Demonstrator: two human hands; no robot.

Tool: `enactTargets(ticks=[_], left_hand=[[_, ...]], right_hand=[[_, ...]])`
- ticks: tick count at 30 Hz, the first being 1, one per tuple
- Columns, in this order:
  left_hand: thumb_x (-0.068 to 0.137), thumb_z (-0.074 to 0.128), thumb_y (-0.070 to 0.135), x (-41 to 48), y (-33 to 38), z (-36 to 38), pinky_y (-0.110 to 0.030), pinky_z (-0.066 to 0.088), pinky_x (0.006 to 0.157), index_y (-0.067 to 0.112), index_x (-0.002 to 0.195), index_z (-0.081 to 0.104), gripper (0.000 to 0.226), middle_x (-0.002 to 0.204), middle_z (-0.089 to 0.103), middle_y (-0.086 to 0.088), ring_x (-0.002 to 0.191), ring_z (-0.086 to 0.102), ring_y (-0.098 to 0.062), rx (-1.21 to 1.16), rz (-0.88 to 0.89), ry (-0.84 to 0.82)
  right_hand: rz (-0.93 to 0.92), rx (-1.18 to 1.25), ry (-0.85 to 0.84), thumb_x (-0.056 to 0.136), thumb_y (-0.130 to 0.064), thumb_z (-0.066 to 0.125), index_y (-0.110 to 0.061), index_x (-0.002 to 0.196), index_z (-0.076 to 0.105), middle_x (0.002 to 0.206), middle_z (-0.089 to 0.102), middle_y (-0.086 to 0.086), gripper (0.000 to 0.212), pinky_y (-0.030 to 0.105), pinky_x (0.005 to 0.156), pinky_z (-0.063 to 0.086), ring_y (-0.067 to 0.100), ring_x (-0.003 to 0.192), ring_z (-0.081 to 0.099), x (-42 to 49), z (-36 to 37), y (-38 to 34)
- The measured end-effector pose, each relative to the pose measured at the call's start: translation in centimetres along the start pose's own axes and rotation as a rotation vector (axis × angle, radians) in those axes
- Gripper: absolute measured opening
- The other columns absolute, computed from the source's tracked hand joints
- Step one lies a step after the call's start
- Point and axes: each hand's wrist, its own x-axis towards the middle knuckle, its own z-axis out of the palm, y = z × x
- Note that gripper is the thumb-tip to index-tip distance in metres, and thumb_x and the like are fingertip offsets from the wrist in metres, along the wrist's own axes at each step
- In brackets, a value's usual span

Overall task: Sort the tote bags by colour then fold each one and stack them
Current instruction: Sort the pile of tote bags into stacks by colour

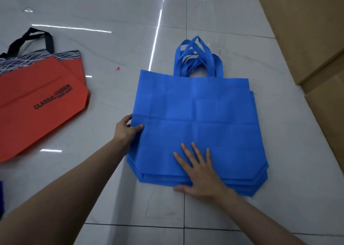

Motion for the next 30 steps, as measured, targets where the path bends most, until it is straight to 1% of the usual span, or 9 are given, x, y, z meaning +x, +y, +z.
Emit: enactTargets(ticks=[3,6,10,16,18,21,23,27,30], left_hand=[[0.085,0.065,0.001,0.8,0.3,0.1,-0.035,0.049,0.074,0.018,0.13,0.051,0.05,0.108,0.062,-0.012,0.081,0.062,-0.024,0.003,0.004,-0.004],[0.086,0.066,0.011,1.2,0.4,0.3,-0.028,0.049,0.068,0.019,0.138,0.04,0.059,0.112,0.061,-0.008,0.084,0.063,-0.018,0.107,0.105,-0.024],[0.086,0.067,0.021,1.4,0.6,0.3,-0.035,0.047,0.086,0.021,0.142,0.029,0.068,0.124,0.054,-0.004,0.104,0.058,-0.021,0.217,0.203,-0.003],[0.091,0.06,0.022,2.1,1.1,0.0,-0.029,0.041,0.088,0.019,0.145,0.03,0.062,0.132,0.048,-0.005,0.105,0.048,-0.015,0.287,0.288,0.078],[0.092,0.059,0.019,2.4,1.3,0.2,-0.029,0.042,0.089,0.015,0.144,0.031,0.06,0.131,0.047,-0.004,0.108,0.049,-0.015,0.263,0.29,0.068],[0.092,0.057,0.018,2.8,1.1,-0.2,-0.032,0.044,0.095,0.012,0.142,0.037,0.053,0.134,0.049,-0.006,0.117,0.052,-0.021,0.371,0.316,0.044],[0.093,0.056,0.019,2.8,0.8,-1.1,-0.028,0.041,0.094,0.013,0.142,0.037,0.053,0.136,0.048,-0.006,0.117,0.052,-0.02,0.463,0.324,0.05],[0.094,0.054,0.018,2.7,0.5,-3.8,-0.024,0.04,0.086,0.011,0.136,0.044,0.044,0.133,0.05,-0.008,0.101,0.053,-0.013,0.52,0.35,0.099],[0.094,0.053,0.018,2.4,0.6,-6.7,-0.023,0.039,0.085,0.009,0.132,0.048,0.039,0.132,0.05,-0.007,0.101,0.052,-0.012,0.586,0.384,0.157]], right_hand=[[-0.13,-0.148,-0.026,0.083,-0.077,0.025,-0.038,0.149,0.011,0.156,0.019,0.003,0.078,0.072,0.104,0.013,0.034,0.141,0.014,0.3,-0.7,1.6],[0.002,-0.13,0.006,0.089,-0.066,0.025,-0.04,0.148,0.017,0.151,0.03,0.005,0.065,0.074,0.092,0.029,0.038,0.135,0.026,1.3,-1.0,2.4],[-0.001,-0.146,-0.032,0.087,-0.072,0.019,-0.036,0.143,0.03,0.15,0.035,0.008,0.067,0.073,0.091,0.03,0.042,0.135,0.031,1.6,-0.9,0.8],[0.164,-0.143,-0.116,0.086,-0.056,0.029,-0.039,0.136,0.042,0.138,0.052,0.011,0.054,0.074,0.082,0.037,0.047,0.12,0.05,5.0,-1.8,0.8],[0.184,-0.142,-0.105,0.088,-0.054,0.025,-0.039,0.139,0.042,0.143,0.046,0.011,0.055,0.074,0.086,0.034,0.046,0.126,0.044,6.8,-2.4,1.0],[0.195,-0.163,-0.074,0.097,-0.053,0.016,-0.044,0.148,0.002,0.16,0.0,0.006,0.053,0.067,0.107,0.004,0.037,0.145,0.002,9.8,-3.3,2.0],[0.264,-0.126,-0.083,0.1,-0.049,0.015,-0.043,0.147,-0.007,0.159,-0.012,0.002,0.052,0.06,0.11,-0.006,0.031,0.145,-0.009,11.4,-4.0,2.4],[0.403,-0.048,-0.142,0.101,-0.038,0.022,-0.037,0.15,-0.003,0.158,-0.015,0.004,0.055,0.058,0.113,-0.009,0.029,0.144,-0.016,13.5,-5.6,2.4],[0.351,0.005,-0.023,0.092,-0.026,0.038,-0.025,0.15,0.018,0.159,-0.007,0.004,0.061,0.05,0.113,-0.011,0.025,0.145,-0.011,14.7,-7.2,0.4]])
